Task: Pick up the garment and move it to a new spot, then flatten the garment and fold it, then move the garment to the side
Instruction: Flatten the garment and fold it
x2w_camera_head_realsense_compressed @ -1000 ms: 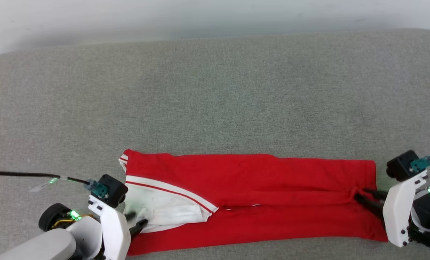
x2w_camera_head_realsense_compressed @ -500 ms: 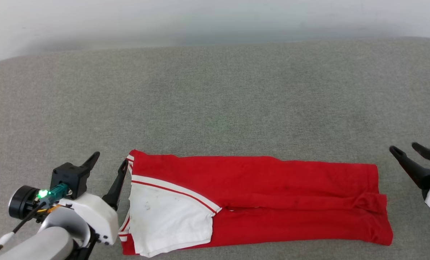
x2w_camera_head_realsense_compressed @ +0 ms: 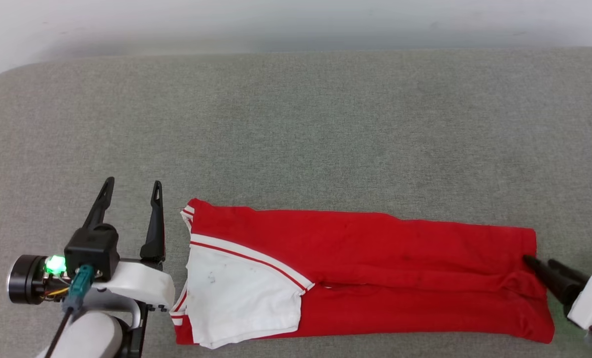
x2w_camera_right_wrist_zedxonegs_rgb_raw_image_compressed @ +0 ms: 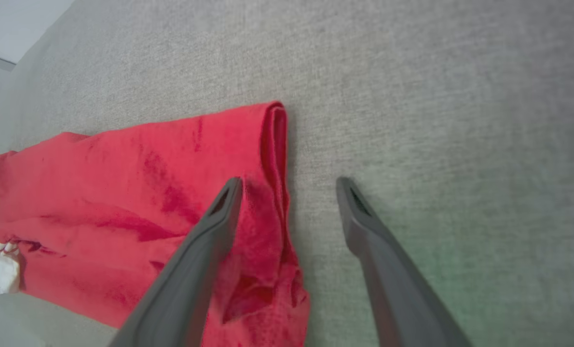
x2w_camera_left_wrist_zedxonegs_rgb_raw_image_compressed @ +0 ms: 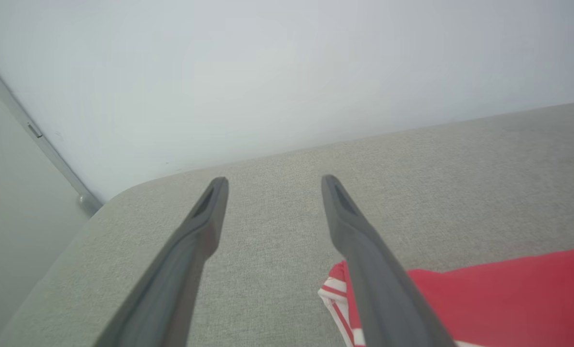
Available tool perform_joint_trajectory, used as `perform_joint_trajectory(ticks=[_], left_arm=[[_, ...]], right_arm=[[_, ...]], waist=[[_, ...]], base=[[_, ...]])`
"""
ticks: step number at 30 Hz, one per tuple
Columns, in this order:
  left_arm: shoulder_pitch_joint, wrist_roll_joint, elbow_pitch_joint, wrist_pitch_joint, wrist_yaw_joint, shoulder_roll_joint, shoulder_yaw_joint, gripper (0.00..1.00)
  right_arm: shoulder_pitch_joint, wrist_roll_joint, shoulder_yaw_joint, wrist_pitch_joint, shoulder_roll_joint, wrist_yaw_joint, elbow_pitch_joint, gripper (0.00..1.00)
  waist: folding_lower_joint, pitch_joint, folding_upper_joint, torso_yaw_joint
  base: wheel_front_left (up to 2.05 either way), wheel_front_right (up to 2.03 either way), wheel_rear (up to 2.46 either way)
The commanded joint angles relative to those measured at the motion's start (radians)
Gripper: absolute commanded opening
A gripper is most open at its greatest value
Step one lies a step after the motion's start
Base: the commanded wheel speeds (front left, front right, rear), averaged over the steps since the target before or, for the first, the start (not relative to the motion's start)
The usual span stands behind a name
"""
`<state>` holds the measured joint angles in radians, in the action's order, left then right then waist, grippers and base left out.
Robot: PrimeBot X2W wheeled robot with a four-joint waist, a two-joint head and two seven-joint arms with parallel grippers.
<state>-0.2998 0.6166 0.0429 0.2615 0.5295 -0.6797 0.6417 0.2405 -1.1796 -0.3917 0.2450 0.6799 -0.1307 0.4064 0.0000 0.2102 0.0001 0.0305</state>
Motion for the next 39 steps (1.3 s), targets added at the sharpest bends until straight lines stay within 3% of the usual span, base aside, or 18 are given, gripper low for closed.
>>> perform_joint_trajectory(ticks=[1, 9, 16, 17, 18, 19, 20, 28, 39], left_arm=[[0.016, -0.022, 0.004, 0.004, 0.002, 0.013, -0.021, 1.0], [0.152, -0.214, 0.049, 0.005, -0.045, 0.172, -0.219, 1.0], [0.243, -0.363, 0.068, 0.004, -0.099, 0.302, -0.356, 1.0], [0.253, -0.381, 0.069, 0.004, -0.108, 0.321, -0.369, 1.0], [0.262, -0.399, 0.069, 0.004, -0.118, 0.338, -0.381, 1.0], [0.272, -0.415, 0.067, 0.004, -0.127, 0.355, -0.395, 1.0], [0.281, -0.43, 0.066, 0.004, -0.133, 0.37, -0.407, 1.0], [0.34, -0.53, 0.058, 0.004, -0.187, 0.462, -0.479, 1.0], [0.399, -0.595, 0.073, 0.004, -0.22, 0.506, -0.498, 1.0]], right_arm=[[-0.014, -0.008, -0.003, 0.008, -0.008, 0.0, 0.004, 1.0], [-0.064, -0.075, -0.067, 0.102, -0.079, 0.0, -0.014, 1.0], [-0.06, -0.068, -0.12, 0.133, -0.116, 0.0, -0.009, 1.0], [-0.052, -0.067, -0.123, 0.131, -0.12, 0.0, -0.005, 0.59], [-0.044, -0.066, -0.124, 0.128, -0.125, 0.0, -0.001, 0.31], [-0.037, -0.066, -0.123, 0.127, -0.128, 0.0, 0.002, 0.09], [-0.032, -0.065, -0.122, 0.127, -0.13, 0.0, 0.002, 0.0], [0.005, -0.059, -0.096, 0.113, -0.065, 0.0, -0.021, 0.0], [0.009, -0.021, -0.023, 0.145, 0.124, 0.0, 0.016, 0.0]], waist=[[0.0, 0.002, -0.0001, 0.002], [0.0, 0.011, -0.0001, 0.014], [0.0, 0.016, -0.0001, 0.018], [0.0, 0.015, -0.0001, 0.018], [0.0, 0.015, -0.0001, 0.018], [0.0, 0.013, -0.0001, 0.018], [0.0, 0.012, -0.0001, 0.018], [0.0, -0.02, -0.0001, 0.01], [0.0, -0.067, -0.0001, 0.004]], base=[[0.0, 0.0, 0.0], [0.0, 0.0, 0.0], [0.0, 0.0, 0.0], [0.0, 0.0, 0.0], [0.0, 0.0, 0.0], [0.0, 0.0, 0.0], [0.0, 0.0, 0.0], [0.0, 0.0, 0.0], [0.0, 0.0, 0.0]])
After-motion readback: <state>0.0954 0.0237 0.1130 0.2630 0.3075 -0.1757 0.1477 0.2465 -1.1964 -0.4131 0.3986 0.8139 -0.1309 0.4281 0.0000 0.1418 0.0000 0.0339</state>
